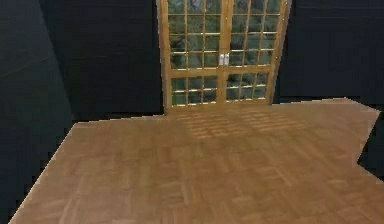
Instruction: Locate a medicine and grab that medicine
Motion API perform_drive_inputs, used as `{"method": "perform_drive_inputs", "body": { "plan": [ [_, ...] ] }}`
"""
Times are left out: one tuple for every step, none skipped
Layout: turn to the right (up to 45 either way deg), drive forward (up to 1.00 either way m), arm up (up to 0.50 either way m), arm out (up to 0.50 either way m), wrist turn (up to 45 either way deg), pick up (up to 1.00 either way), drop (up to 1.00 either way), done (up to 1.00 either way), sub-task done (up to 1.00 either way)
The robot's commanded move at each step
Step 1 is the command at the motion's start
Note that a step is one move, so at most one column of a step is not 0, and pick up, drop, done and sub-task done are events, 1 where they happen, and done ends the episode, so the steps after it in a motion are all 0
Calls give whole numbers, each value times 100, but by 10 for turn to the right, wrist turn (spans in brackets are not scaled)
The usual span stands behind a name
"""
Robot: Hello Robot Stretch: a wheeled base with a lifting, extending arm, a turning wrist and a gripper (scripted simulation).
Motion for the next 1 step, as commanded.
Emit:
{"method": "perform_drive_inputs", "body": {
  "plan": [
    [30,0,0,0,0,0,0,0,0]
  ]
}}
